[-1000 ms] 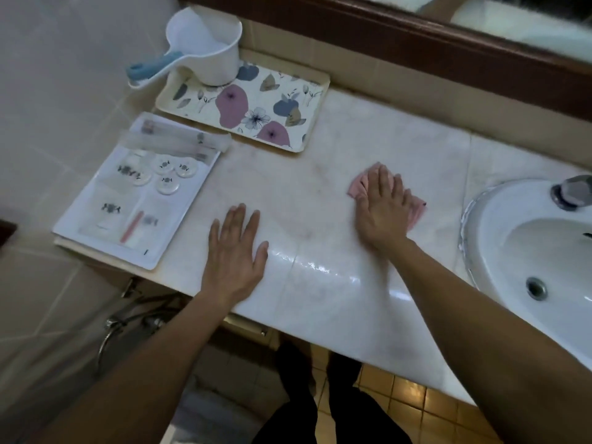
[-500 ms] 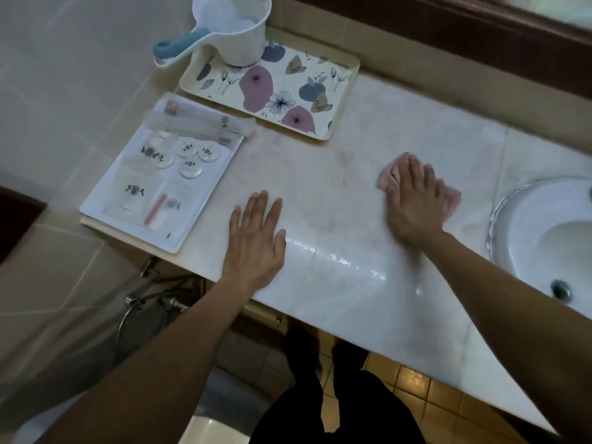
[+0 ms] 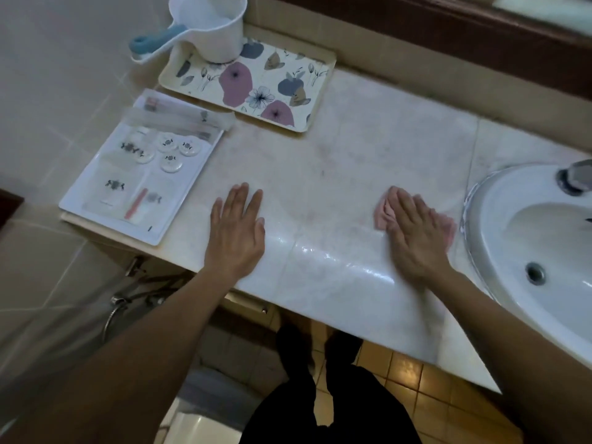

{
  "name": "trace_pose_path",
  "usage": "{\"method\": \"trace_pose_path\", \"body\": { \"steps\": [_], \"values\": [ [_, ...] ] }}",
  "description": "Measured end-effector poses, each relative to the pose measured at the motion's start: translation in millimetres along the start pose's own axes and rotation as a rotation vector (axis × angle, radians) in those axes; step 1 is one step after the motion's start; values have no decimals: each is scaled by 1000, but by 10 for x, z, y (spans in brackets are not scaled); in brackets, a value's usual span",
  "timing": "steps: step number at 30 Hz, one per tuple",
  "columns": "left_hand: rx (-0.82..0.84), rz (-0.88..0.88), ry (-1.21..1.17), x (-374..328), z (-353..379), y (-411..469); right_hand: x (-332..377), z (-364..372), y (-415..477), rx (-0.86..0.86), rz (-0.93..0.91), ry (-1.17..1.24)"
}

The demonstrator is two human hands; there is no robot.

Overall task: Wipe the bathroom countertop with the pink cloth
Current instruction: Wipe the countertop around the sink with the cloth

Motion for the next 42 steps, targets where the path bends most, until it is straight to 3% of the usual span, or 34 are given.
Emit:
{"method": "trace_pose_path", "body": {
  "steps": [3, 7, 9, 11, 15, 18, 20, 23, 27, 29, 34, 36, 38, 42],
  "values": [
    [6, 1, 6, 17, 8, -2, 560, -4, 288, -60, 134, 67],
    [7, 5, -6, 17, 7, -5, 1386, 209, -383, 24, -218, 59],
    [4, 6, -3, 22, 4, -6, 1329, 295, -894, 90, -422, 22],
    [12, 7, -7, 20, 8, 7, 931, 345, -1250, 102, -492, 4],
    [23, 0, 6, -8, 21, -12, 189, 257, -1130, 43, -173, 6],
    [33, 0, 18, -15, 25, -6, 471, 202, -599, -11, 101, 101],
    [47, -7, 15, -14, 28, -15, 881, 268, -516, -20, 43, 104],
    [43, -5, 7, 6, 22, -21, 1266, 397, -955, 6, -210, 37],
    [47, -1, -1, 18, 32, -29, 823, 473, -1671, 49, -349, 4],
    [41, -1, 9, 17, 37, -27, 387, 436, -1978, 66, -311, 43],
    [78, 2, 36, -20, 53, 15, -555, 283, -1741, -23, 244, 198],
    [85, -4, 46, -71, 23, 32, -495, 310, -1460, -62, 333, 178],
    [79, -2, 54, -220, 16, 35, -222, 387, -1399, -30, 261, 189],
    [130, 126, -24, -996, 230, -121, 124, 495, -2046, 45, -53, 129]
  ]
}}
Point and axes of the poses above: each hand's wrist, its own y-axis towards the middle knuckle, its own z-axis out of the palm, x = y × z, the point moved 3 cm from there along y, towards the middle knuckle, and after that the axes turned 10 degrees about -y, right-handed, at the moved point
